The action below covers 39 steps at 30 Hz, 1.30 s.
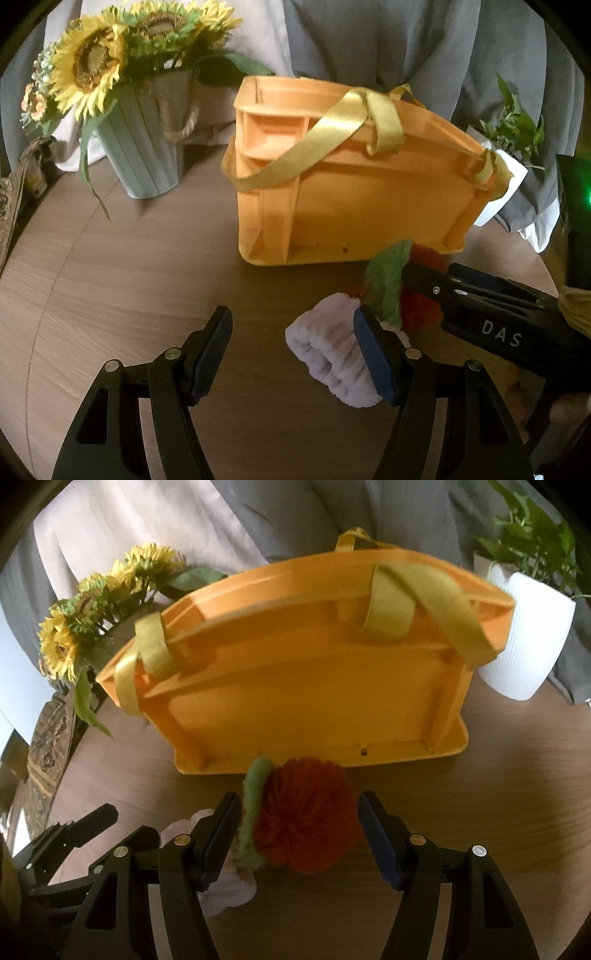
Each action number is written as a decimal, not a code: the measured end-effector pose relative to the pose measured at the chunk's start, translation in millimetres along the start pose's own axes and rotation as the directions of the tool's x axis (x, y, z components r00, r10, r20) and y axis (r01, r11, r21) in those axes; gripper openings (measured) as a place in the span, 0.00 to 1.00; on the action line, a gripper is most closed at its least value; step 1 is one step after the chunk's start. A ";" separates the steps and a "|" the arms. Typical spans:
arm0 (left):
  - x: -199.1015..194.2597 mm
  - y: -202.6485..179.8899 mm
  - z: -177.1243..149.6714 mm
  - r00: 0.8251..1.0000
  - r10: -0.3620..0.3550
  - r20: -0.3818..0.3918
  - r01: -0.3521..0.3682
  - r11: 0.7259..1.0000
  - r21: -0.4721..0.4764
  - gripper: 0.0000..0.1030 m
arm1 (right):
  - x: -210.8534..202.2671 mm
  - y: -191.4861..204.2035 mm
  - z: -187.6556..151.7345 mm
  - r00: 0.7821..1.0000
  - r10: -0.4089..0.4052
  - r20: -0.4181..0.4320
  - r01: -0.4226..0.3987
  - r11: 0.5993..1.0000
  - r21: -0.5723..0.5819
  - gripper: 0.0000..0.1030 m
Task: Organize soft objects
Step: 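Grasp the white sock with the left tool while the right tool grasps the red pompom, then carry the white sock and red pompom up over the orange crate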
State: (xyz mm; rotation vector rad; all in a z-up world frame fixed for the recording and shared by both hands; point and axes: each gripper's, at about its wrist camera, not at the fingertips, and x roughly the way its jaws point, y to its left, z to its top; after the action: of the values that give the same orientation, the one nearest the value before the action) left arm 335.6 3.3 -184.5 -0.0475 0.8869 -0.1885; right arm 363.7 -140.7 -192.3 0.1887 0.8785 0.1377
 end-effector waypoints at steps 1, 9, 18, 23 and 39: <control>2.6 -0.4 -1.0 1.000 -0.001 -0.004 0.001 1.000 0.004 0.65 | 3.9 0.0 -0.5 1.000 0.003 -0.006 -0.003 1.000 0.000 0.65; 21.7 -2.8 -5.0 0.999 -0.020 -0.034 0.020 1.000 0.001 0.65 | 27.7 -2.1 -0.8 0.998 0.031 -0.049 -0.031 0.999 0.017 0.65; 38.1 -2.6 -6.9 0.997 -0.052 -0.055 0.051 0.999 -0.013 0.61 | 43.4 -2.6 -1.7 0.997 0.018 -0.070 -0.019 1.000 -0.007 0.62; 40.8 -4.5 -8.1 0.994 -0.093 -0.056 0.092 0.995 -0.024 0.36 | 45.1 -2.8 -3.2 0.997 0.003 -0.073 -0.005 1.000 -0.021 0.51; 5.7 -7.0 4.2 0.996 -0.081 0.023 0.082 0.996 -0.023 0.23 | 24.7 1.7 -6.8 0.999 -0.010 -0.039 0.009 1.000 -0.027 0.41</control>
State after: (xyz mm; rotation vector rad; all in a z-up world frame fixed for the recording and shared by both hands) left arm 341.3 -4.8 -185.4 -0.1075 0.8654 -0.2533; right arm 373.9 -133.5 -214.7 0.1578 0.9158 0.1448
